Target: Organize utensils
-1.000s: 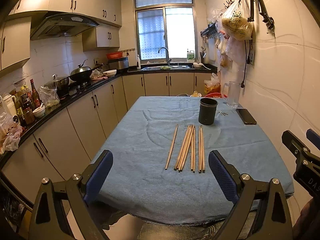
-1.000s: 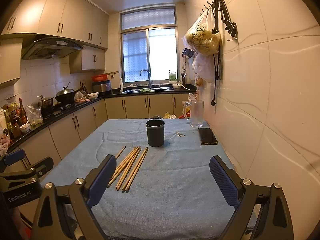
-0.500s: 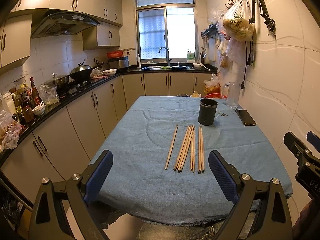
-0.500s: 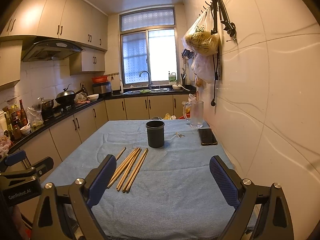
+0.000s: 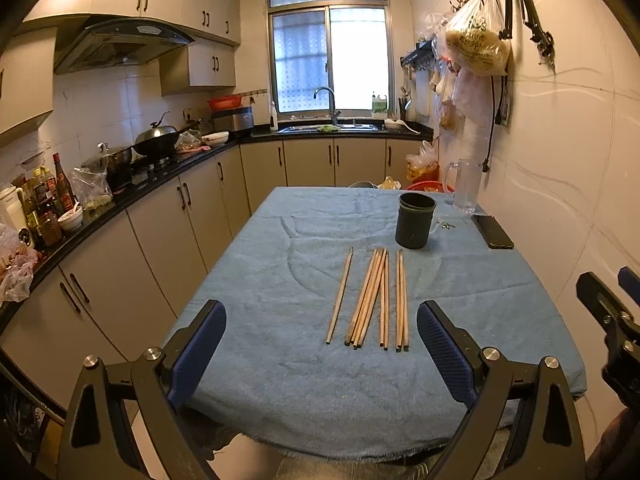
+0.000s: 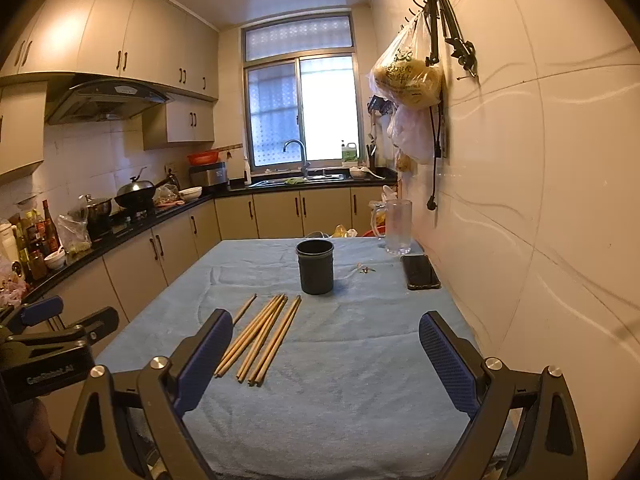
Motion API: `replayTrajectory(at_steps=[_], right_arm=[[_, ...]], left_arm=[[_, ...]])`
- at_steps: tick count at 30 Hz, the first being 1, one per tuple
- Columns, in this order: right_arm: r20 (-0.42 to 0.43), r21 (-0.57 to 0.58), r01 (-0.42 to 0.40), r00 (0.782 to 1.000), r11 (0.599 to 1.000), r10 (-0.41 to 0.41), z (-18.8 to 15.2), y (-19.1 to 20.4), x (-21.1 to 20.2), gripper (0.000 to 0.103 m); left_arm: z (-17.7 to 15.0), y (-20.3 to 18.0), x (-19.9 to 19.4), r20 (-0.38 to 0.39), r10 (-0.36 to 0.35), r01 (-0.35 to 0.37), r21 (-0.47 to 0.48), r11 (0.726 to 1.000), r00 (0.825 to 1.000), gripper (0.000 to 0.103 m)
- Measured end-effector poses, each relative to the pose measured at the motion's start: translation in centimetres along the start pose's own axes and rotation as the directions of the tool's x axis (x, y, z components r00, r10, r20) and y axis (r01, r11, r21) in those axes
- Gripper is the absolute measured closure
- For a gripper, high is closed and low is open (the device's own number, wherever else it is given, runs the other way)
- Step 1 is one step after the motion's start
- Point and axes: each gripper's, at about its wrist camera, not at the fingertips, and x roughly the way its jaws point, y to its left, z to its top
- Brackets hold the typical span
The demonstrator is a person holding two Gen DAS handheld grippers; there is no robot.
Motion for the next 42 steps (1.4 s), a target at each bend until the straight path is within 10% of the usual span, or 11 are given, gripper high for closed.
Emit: replayTrajectory(at_steps=[11, 29, 42], right_arm=[[-0.050, -0.042, 0.102, 0.993, 0.994, -0.104, 1.6, -1.8, 6.7, 0.007], [-0.294, 0.043, -0.109, 0.948, 0.993, 0.117, 0.7, 2.3, 23.9, 0.025], [-0.500, 0.136, -0.167, 0.840, 0.977, 0.213, -0.6, 3.4, 33.7, 0.051]], left_arm=[[1.0, 0.3, 7.9, -0.096, 0.005, -0.006, -0.008, 1.000, 0.995, 0.007], [4.2, 1.5, 21.1, -0.209, -0.071, 0.066, -0.034, 0.997, 0.975, 0.009], [5.5, 0.9, 30.9, -0.425, -0.216, 0.213, -0.055, 0.975, 0.879, 0.035]])
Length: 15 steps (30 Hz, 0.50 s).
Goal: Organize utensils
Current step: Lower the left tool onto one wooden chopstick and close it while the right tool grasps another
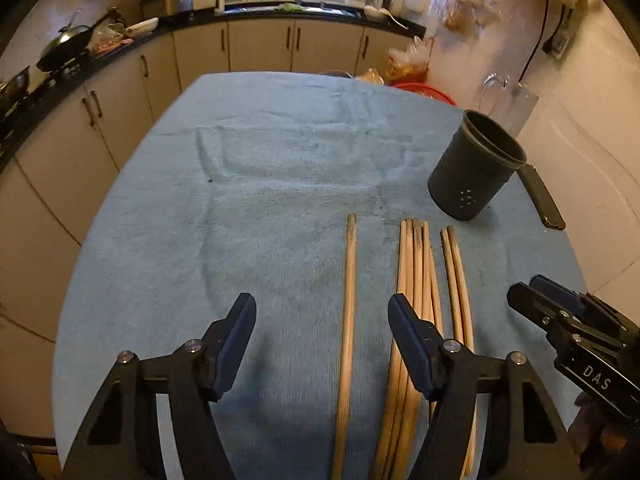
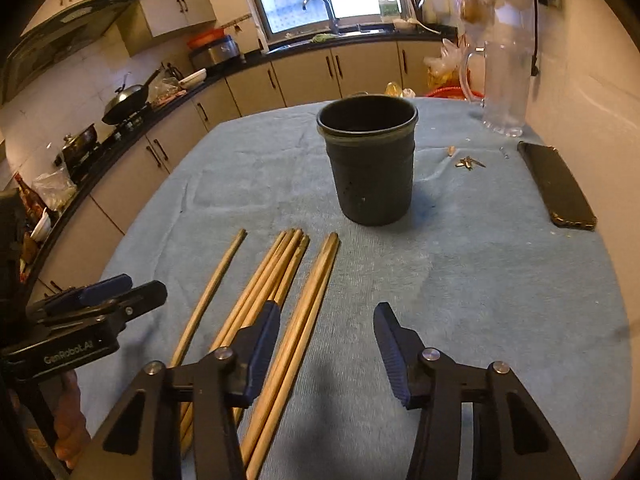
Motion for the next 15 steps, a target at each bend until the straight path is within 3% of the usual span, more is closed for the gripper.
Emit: replayTrajectory(at_steps=[1, 3, 6, 9, 15], right_arm=[[-0.008, 0.001, -0.001, 1.000, 1.000, 0.001, 0.4, -0.1, 0.6, 0.052], [-0.018, 0.023, -0.005, 1.000, 1.000, 0.005, 1.2, -0.6, 1.6, 0.065], [-0.048, 0.036, -0.019, 0.999, 0.999, 0.021, 2.3, -0.8, 3.7, 0.069], [-0.094, 0.059, -0.058, 0.994, 0.997, 0.064, 3.1, -0.9, 5.7, 0.073], [-0.146, 0.100, -0.047, 0.987, 0.994, 0.062, 3.9, -1.8, 8.4, 0.077]], left_arm=[[0.3, -0.1, 0.4, -0.007, 0.001, -0.001, 0.007, 1.000, 1.000, 0.036], [1.0, -0.4, 1.4, -0.024, -0.001, 0.001, 0.023, 1.000, 1.000, 0.038], [2.0, -0.7, 3.3, -0.072, 0.019, -0.016, 0.038, 0.999, 0.997, 0.047], [2.8, -0.7, 4.8, -0.099, 0.001, 0.002, 0.026, 1.000, 0.995, 0.047], [3.7, -1.0, 6.5, -0.132, -0.028, 0.030, 0.019, 0.999, 0.991, 0.053]])
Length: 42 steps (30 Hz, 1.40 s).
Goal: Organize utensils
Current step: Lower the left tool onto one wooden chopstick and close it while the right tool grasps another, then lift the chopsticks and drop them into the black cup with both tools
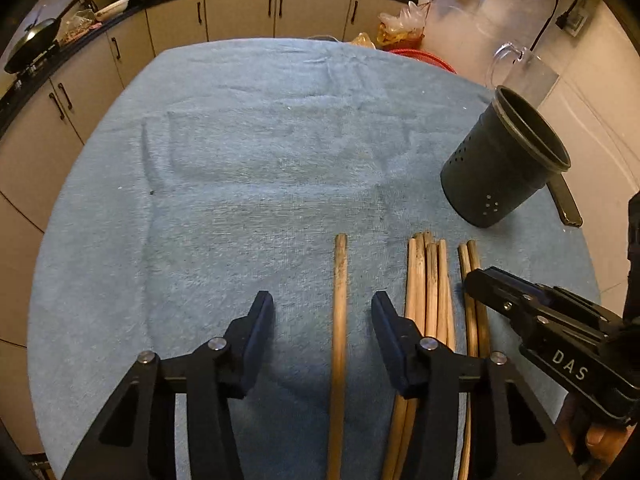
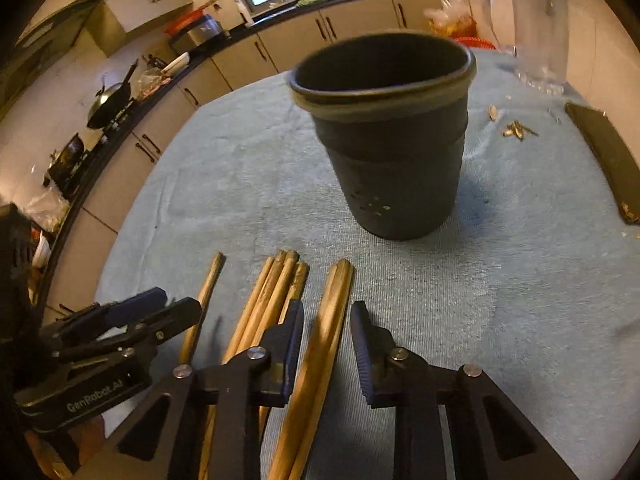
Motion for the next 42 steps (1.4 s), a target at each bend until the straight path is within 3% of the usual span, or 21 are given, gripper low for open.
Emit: replayTrajectory(at_steps=[8, 13, 18, 29, 32, 37, 40, 42], right_arm=[[-0.016, 0.023, -0.035, 0.999, 0.999, 0.035, 0.8, -0.8, 1.0, 0.088], [-0.008, 0.035, -0.054, 0.998, 0.998, 0.055, 0.3, -1.4, 0.8, 0.092], [-0.007, 0.053, -0.068, 0.998, 0.996, 0.068, 0.0, -2.3, 0.6, 0.095], [-0.046, 0.033, -0.063, 0.997, 0.997, 0.064, 0.8, -1.9, 1.1, 0.094], [-0.017, 0.043, -0.084, 0.996, 0.996, 0.085, 0.5, -2.2, -0.1, 0.095], [0.106, 0.014, -0.125, 0.987, 0.992, 0.123, -0.6, -2.7, -4.1, 0.095], [0.211, -0.032, -0.132, 0.968, 0.991, 0.136, -1.4, -2.2, -7.7, 0.095], [0.292, -0.050, -0.111, 0.949, 0.993, 0.121, -2.2, -1.8, -10.8, 0.095]], left_arm=[[0.8, -0.5, 1.3, -0.011, 0.015, -0.015, 0.014, 1.000, 1.000, 0.060], [1.0, -0.5, 1.4, 0.001, 0.052, -0.052, 0.017, 0.999, 0.999, 0.082], [1.3, -0.1, 1.6, 0.003, 0.068, -0.068, 0.019, 0.997, 0.998, 0.094], [2.0, -0.5, 2.1, -0.007, 0.101, -0.101, 0.048, 0.994, 0.995, 0.095], [1.6, 0.1, 1.4, 0.002, 0.086, -0.086, 0.013, 0.996, 0.996, 0.096], [0.6, 1.2, -3.0, 0.105, 0.049, -0.041, -0.070, 0.997, 0.993, 0.096], [-0.8, 1.3, -7.4, 0.189, 0.053, -0.035, -0.099, 0.994, 0.980, 0.096], [-2.2, 1.1, -10.8, 0.269, 0.063, -0.031, -0.120, 0.992, 0.961, 0.096]])
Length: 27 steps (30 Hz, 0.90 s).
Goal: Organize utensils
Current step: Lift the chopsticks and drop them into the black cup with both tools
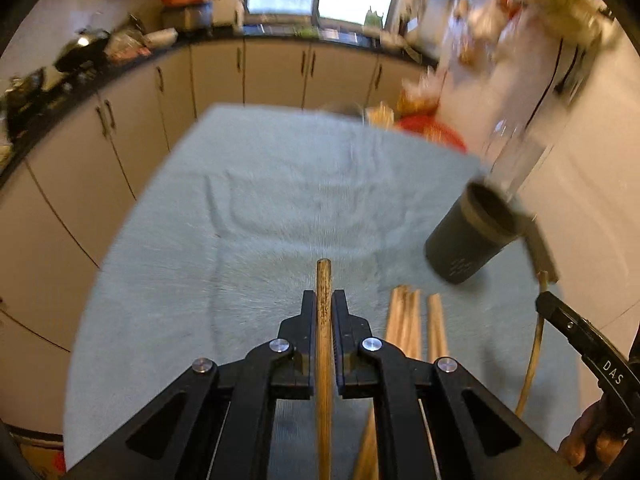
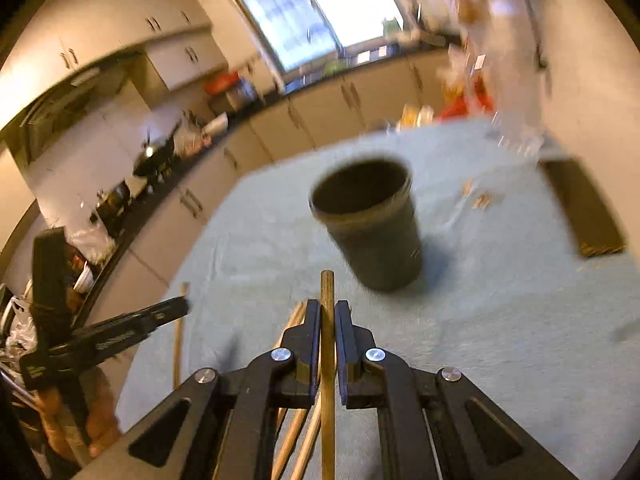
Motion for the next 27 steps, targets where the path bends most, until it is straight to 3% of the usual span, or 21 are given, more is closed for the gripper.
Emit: replayTrajectory(at_steps=[5, 11, 23, 25, 27], right_arm=[[0.173, -0.066, -0.002, 0.985, 0.998, 0.014, -1.0, 1.8, -7.5, 0.095], [0.258, -0.106, -0.013, 0.965, 0.994, 0.040, -1.4, 3.9, -12.1, 0.095], [0.365, -0.131, 0.016, 0.931, 0.991, 0.033, 2.0, 4.1, -14.5, 0.095], [0.387, -0.133, 0.023, 0.922, 0.991, 0.030, 3.0, 3.8, -14.1, 0.095], [0.415, -0.125, 0.033, 0.909, 0.992, 0.022, 4.7, 3.2, -13.5, 0.095]], left_arm=[[-1.4, -1.2, -6.1, 0.155, 0.029, -0.029, -0.006, 1.000, 0.987, 0.096], [-1.9, -3.3, -10.6, 0.261, 0.016, -0.028, 0.041, 0.999, 0.965, 0.096], [1.6, -7.1, -13.8, 0.400, -0.072, 0.030, 0.109, 0.994, 0.914, 0.096], [3.0, -7.2, -13.4, 0.445, -0.091, 0.062, 0.079, 0.995, 0.891, 0.096], [4.5, -7.5, -12.8, 0.479, -0.071, 0.047, 0.063, 0.997, 0.875, 0.096]])
